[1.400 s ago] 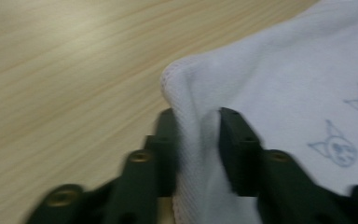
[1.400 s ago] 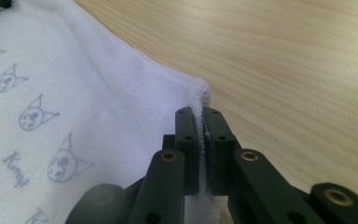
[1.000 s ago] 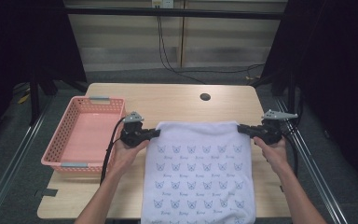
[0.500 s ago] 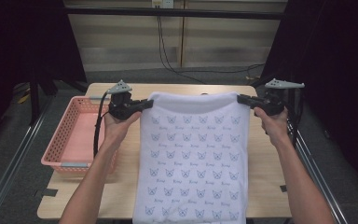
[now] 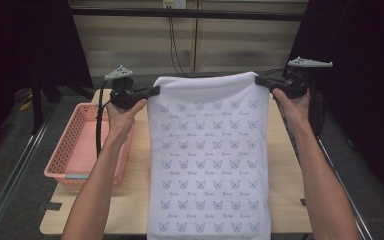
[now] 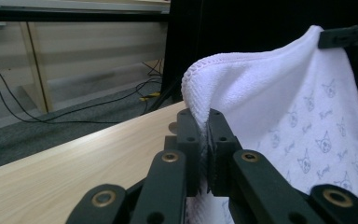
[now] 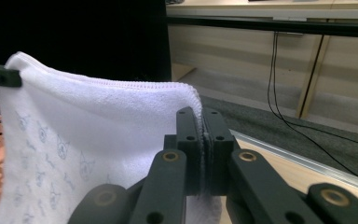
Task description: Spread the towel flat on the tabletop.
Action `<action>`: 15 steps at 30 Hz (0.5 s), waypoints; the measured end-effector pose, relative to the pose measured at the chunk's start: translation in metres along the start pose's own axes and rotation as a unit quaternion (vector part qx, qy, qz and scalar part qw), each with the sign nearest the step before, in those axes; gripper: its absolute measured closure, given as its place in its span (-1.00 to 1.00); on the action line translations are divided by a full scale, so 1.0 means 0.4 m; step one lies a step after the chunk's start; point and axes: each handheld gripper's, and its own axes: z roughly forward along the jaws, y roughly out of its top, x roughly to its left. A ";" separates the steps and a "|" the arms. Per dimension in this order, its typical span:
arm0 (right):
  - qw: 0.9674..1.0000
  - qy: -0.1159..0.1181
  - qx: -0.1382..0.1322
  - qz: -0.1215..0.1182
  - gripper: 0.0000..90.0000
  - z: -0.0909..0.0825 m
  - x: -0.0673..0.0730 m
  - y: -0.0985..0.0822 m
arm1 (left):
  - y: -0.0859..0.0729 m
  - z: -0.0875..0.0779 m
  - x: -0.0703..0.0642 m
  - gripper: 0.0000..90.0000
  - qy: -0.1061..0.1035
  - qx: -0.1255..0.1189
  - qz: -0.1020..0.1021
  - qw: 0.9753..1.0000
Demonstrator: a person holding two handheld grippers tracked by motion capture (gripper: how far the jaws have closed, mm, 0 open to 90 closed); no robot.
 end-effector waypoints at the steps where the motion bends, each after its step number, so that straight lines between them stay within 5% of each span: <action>1: 1.000 0.002 0.000 -0.001 0.94 -0.002 0.001 -0.002 | -0.007 0.001 -0.002 0.92 0.000 0.005 0.004 1.000; 11: 0.999 0.021 0.040 0.006 0.95 -0.041 0.024 -0.117 | -0.080 -0.019 -0.048 0.92 -0.010 0.042 0.015 0.999; 15: 0.998 0.041 0.046 0.005 0.95 -0.107 0.064 -0.163 | -0.123 -0.072 -0.096 0.92 -0.032 0.044 0.022 0.998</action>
